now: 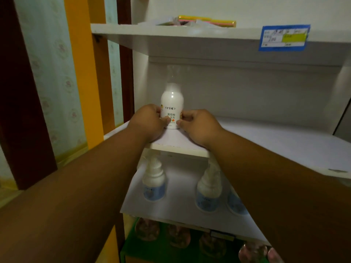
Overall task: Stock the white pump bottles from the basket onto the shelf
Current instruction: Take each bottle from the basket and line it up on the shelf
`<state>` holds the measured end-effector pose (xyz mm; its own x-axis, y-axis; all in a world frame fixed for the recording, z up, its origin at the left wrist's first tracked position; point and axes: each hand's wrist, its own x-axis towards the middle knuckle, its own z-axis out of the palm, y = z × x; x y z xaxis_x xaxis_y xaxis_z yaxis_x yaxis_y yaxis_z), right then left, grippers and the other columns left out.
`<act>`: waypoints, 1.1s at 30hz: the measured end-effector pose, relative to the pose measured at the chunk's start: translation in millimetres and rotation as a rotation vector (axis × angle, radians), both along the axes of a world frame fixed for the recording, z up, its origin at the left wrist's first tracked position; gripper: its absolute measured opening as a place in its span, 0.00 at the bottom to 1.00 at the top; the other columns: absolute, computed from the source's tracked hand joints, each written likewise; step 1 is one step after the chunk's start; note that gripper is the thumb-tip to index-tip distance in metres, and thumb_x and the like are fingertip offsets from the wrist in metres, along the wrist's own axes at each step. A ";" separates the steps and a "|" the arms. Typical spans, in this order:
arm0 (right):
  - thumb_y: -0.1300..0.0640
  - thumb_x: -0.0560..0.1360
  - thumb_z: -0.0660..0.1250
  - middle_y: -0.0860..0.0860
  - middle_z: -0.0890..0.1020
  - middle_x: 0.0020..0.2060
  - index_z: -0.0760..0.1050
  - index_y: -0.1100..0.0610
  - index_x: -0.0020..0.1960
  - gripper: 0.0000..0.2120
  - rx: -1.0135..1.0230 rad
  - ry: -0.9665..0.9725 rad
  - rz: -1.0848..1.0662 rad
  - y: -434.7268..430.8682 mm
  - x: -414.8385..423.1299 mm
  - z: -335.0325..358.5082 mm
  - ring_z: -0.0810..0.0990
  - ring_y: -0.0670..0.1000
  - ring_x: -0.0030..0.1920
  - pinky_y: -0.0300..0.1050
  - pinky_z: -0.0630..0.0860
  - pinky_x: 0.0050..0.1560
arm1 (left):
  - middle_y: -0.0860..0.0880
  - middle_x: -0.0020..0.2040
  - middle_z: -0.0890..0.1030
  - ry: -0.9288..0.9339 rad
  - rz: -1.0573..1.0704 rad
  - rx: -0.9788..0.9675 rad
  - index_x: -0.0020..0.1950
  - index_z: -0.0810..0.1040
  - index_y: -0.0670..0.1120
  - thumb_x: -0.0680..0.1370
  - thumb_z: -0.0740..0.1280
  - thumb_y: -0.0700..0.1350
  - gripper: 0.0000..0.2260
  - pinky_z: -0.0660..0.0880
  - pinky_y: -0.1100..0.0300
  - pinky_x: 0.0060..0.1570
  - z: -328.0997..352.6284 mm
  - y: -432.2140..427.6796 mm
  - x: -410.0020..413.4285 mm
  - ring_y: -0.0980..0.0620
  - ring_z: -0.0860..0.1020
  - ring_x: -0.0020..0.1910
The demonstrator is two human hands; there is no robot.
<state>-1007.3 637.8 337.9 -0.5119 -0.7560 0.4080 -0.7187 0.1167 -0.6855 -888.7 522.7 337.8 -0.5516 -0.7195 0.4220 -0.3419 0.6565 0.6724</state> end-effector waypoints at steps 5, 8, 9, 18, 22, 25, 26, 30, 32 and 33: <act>0.53 0.77 0.71 0.51 0.87 0.55 0.82 0.54 0.63 0.15 -0.012 -0.035 -0.014 -0.9 -0.4 -0.2 0.84 0.51 0.55 0.54 0.78 0.63 | 0.48 0.57 0.84 0.010 0.008 0.003 0.63 0.77 0.46 0.76 0.70 0.51 0.17 0.75 0.57 0.50 0.3 0.4 1.1 0.50 0.82 0.53; 0.53 0.77 0.72 0.50 0.87 0.54 0.82 0.54 0.63 0.15 -0.010 -0.036 -0.023 -1.3 -1.1 -0.5 0.84 0.51 0.54 0.53 0.78 0.62 | 0.48 0.57 0.84 0.010 0.012 0.005 0.63 0.77 0.47 0.76 0.71 0.51 0.17 0.76 0.55 0.52 0.8 1.4 1.5 0.50 0.81 0.53; 0.53 0.77 0.72 0.50 0.87 0.54 0.82 0.54 0.63 0.16 -0.010 -0.038 -0.026 -1.2 -1.0 -0.6 0.84 0.51 0.53 0.53 0.78 0.62 | 0.47 0.57 0.83 0.006 0.013 0.004 0.63 0.77 0.47 0.76 0.71 0.51 0.17 0.77 0.54 0.53 1.2 1.9 1.5 0.50 0.81 0.53; 0.54 0.78 0.70 0.52 0.87 0.54 0.81 0.55 0.64 0.15 0.004 -0.030 -0.020 5.2 4.9 1.6 0.84 0.50 0.53 0.53 0.78 0.63 | 0.46 0.59 0.82 -0.035 0.035 -0.035 0.64 0.76 0.46 0.78 0.69 0.51 0.17 0.76 0.52 0.56 1.9 5.9 1.0 0.47 0.80 0.56; 0.55 0.79 0.70 0.53 0.87 0.54 0.82 0.57 0.64 0.15 -0.011 -0.038 -0.004 5.5 1.7 1.6 0.83 0.49 0.50 0.52 0.78 0.61 | 0.46 0.59 0.82 -0.049 0.039 -0.063 0.64 0.76 0.46 0.78 0.68 0.51 0.17 0.74 0.55 0.52 0.1 5.7 -1.5 0.47 0.80 0.56; 0.56 0.79 0.69 0.51 0.87 0.51 0.82 0.56 0.64 0.14 -0.012 -0.026 0.011 3.1 0.4 0.7 0.81 0.44 0.42 0.46 0.78 0.56 | 0.46 0.58 0.82 -0.046 0.061 -0.070 0.64 0.76 0.47 0.77 0.69 0.52 0.17 0.75 0.53 0.53 -0.6 3.3 -2.9 0.47 0.80 0.55; 0.56 0.79 0.69 0.51 0.87 0.52 0.82 0.56 0.64 0.14 -0.010 -0.020 0.005 2.6 0.0 0.4 0.82 0.45 0.43 0.46 0.78 0.56 | 0.46 0.58 0.82 -0.050 0.066 -0.070 0.64 0.76 0.47 0.77 0.69 0.52 0.17 0.76 0.53 0.53 -1.0 2.8 -3.8 0.47 0.80 0.55; 0.55 0.79 0.69 0.54 0.87 0.54 0.81 0.56 0.65 0.15 -0.012 -0.012 -0.011 1.8 -1.1 0.8 0.84 0.53 0.52 0.54 0.79 0.61 | 0.47 0.61 0.81 -0.063 0.070 -0.067 0.67 0.73 0.47 0.77 0.69 0.52 0.21 0.73 0.55 0.50 -2.4 0.3 -6.2 0.47 0.80 0.56; 0.55 0.79 0.69 0.54 0.87 0.54 0.82 0.55 0.64 0.15 -0.010 -0.018 -0.008 1.8 0.4 0.6 0.84 0.54 0.53 0.55 0.79 0.61 | 0.46 0.65 0.79 -0.056 0.083 -0.069 0.71 0.69 0.46 0.77 0.69 0.53 0.26 0.73 0.53 0.54 -2.9 0.0 -4.7 0.46 0.78 0.60; 0.55 0.79 0.69 0.54 0.87 0.53 0.82 0.55 0.64 0.14 -0.007 -0.015 -0.011 1.6 0.4 0.5 0.85 0.54 0.53 0.55 0.79 0.60 | 0.46 0.67 0.78 -0.051 0.091 -0.072 0.73 0.66 0.46 0.77 0.69 0.53 0.28 0.73 0.51 0.57 -3.5 0.5 -3.9 0.45 0.77 0.62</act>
<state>-1007.0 639.4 338.4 -0.5259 -0.7477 0.4055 -0.7070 0.1193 -0.6971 -892.7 523.1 334.2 -0.5079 -0.7362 0.4473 -0.4349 0.6674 0.6046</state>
